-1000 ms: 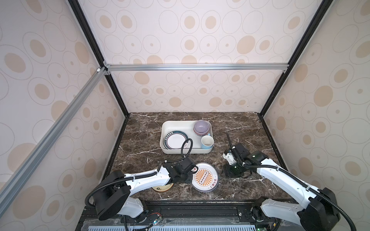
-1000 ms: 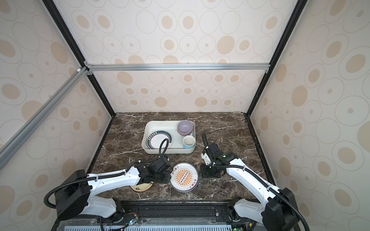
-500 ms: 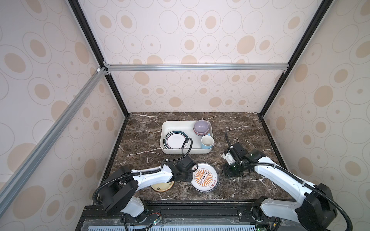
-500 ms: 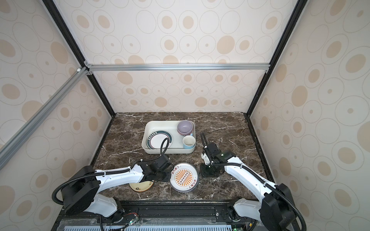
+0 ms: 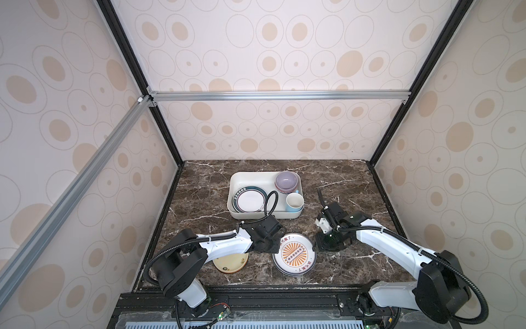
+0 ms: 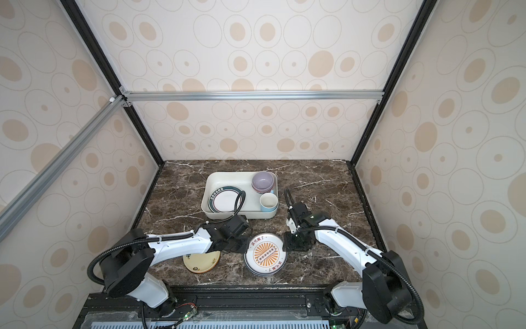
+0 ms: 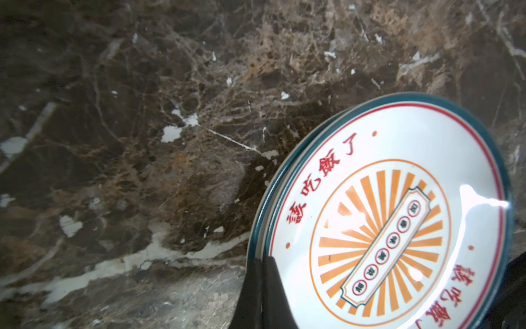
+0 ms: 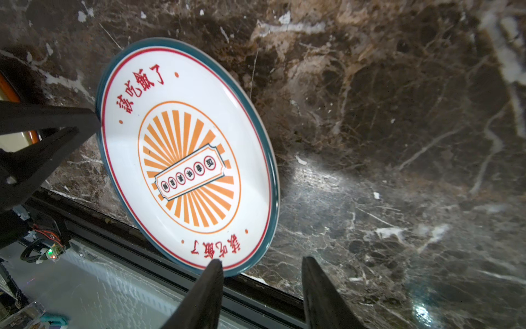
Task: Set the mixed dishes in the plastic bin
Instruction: 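Grip the sunburst plate stack edges with both grippers and tilt the top plate up, then carry the sunburst plate into the bin with the right gripper while the left withdraws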
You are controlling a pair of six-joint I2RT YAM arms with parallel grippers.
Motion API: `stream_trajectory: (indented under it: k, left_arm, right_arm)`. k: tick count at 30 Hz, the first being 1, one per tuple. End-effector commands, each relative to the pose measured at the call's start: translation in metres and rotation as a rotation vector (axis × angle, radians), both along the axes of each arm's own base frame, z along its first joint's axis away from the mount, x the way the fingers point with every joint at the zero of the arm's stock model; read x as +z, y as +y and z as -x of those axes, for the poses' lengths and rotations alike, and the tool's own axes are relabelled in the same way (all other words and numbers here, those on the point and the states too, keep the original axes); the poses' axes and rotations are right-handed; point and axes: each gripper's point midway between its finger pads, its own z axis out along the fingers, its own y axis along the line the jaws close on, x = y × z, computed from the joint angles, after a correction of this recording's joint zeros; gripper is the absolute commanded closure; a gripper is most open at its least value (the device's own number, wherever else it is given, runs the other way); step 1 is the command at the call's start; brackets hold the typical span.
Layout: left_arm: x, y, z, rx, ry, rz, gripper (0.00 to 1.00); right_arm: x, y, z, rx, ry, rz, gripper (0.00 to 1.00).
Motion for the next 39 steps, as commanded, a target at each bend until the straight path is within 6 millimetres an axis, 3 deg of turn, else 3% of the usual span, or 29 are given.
stream_trajectory:
  k: [1,10,24,26,31,37,39]
  left_arm:
    - [-0.005,0.000,-0.004,-0.015,0.016,-0.029,1.00]
    - [-0.011,-0.008,-0.007,-0.027,0.035,-0.028,1.00]
    - [-0.007,-0.015,-0.015,-0.034,0.031,-0.018,1.00]
    - [-0.005,-0.013,-0.017,-0.030,0.026,-0.022,1.00]
    - [0.014,0.004,-0.031,0.013,-0.012,-0.017,0.79]
    - [0.057,0.039,-0.058,0.102,-0.094,0.016,0.36]
    - [0.071,0.050,-0.065,0.126,-0.119,0.030,0.27]
  right_arm:
    - [-0.014,-0.002,0.006,0.003,0.043,0.001,0.52]
    - [-0.025,0.002,0.004,-0.019,0.089,-0.060,0.56]
    - [0.001,0.027,-0.009,-0.011,0.096,-0.244,0.99]
    - [0.004,0.027,-0.010,-0.009,0.098,-0.244,1.00]
    - [0.020,0.029,-0.013,0.012,0.089,-0.247,1.00]
    - [0.050,0.033,-0.022,0.028,0.053,-0.262,1.00]
    - [0.060,0.035,-0.025,0.035,0.037,-0.267,1.00]
